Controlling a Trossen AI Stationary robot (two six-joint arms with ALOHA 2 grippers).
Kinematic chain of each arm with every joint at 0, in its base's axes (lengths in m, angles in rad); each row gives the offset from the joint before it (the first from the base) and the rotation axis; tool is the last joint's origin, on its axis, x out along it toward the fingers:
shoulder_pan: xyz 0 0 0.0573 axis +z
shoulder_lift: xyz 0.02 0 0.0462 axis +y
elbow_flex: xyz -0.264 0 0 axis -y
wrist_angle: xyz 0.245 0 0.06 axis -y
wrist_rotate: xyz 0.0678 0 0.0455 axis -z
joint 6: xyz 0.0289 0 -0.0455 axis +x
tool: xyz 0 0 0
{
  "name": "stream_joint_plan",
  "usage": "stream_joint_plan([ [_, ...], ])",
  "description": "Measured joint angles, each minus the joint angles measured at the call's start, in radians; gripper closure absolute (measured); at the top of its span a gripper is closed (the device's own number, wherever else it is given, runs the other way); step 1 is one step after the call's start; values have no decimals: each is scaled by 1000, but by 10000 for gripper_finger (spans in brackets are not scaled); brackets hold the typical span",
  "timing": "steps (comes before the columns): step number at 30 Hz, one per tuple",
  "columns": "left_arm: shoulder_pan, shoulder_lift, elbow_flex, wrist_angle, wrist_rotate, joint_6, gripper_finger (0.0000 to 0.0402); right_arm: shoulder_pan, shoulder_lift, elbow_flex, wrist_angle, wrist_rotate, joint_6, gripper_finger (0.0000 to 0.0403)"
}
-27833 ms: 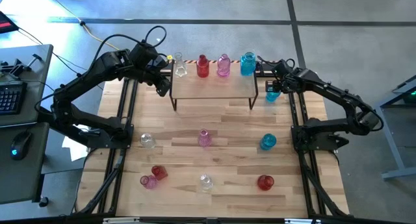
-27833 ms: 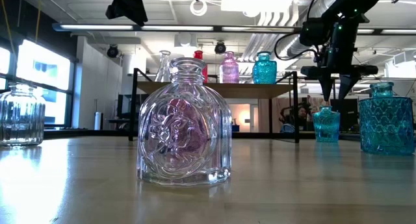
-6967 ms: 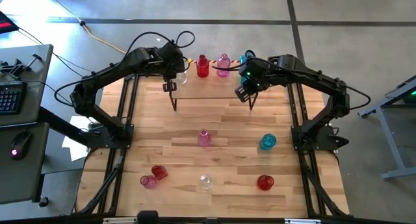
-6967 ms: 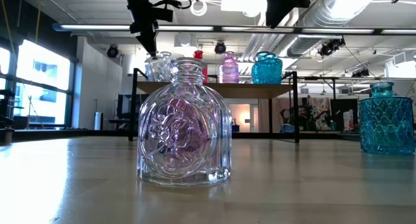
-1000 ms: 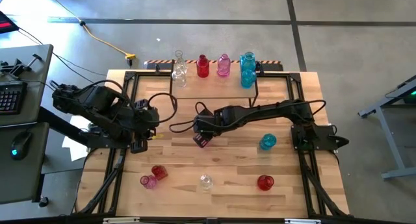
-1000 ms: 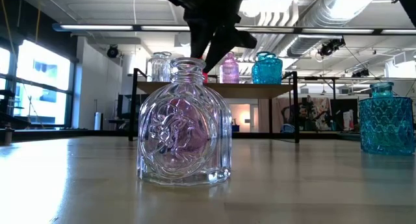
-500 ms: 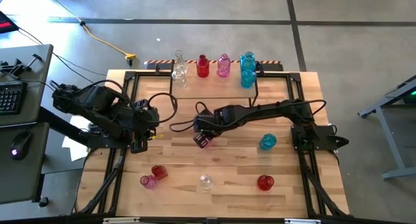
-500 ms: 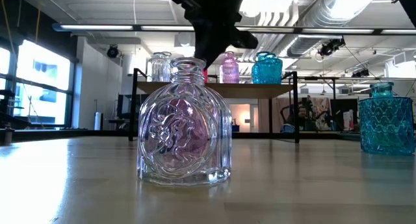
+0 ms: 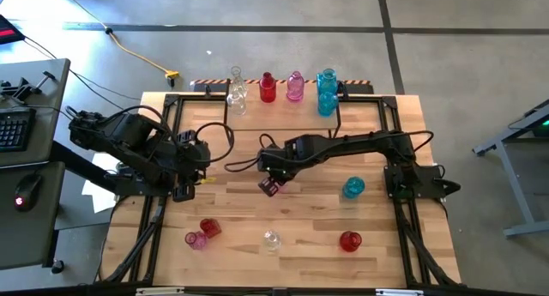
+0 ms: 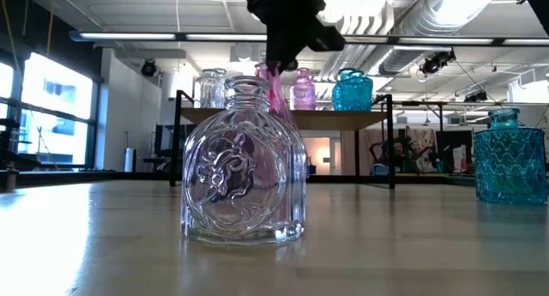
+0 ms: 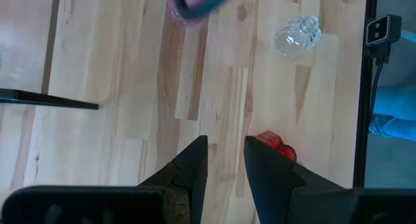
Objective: Sort vases onto shelf
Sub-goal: Put the right pink vase on the shelf aligned with the other pink vase
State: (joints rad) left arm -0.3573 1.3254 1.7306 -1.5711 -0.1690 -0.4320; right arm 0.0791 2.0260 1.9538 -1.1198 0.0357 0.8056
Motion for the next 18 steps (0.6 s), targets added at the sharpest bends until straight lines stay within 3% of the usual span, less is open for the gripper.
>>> stream_joint_plan([
  [9,0,0,0,0,-28,9,310,-22,-4,176,-137,-11,-53,403],
  [18,0,0,0,0,-85,24,310,-81,-6,405,-281,-171,-133,403],
])
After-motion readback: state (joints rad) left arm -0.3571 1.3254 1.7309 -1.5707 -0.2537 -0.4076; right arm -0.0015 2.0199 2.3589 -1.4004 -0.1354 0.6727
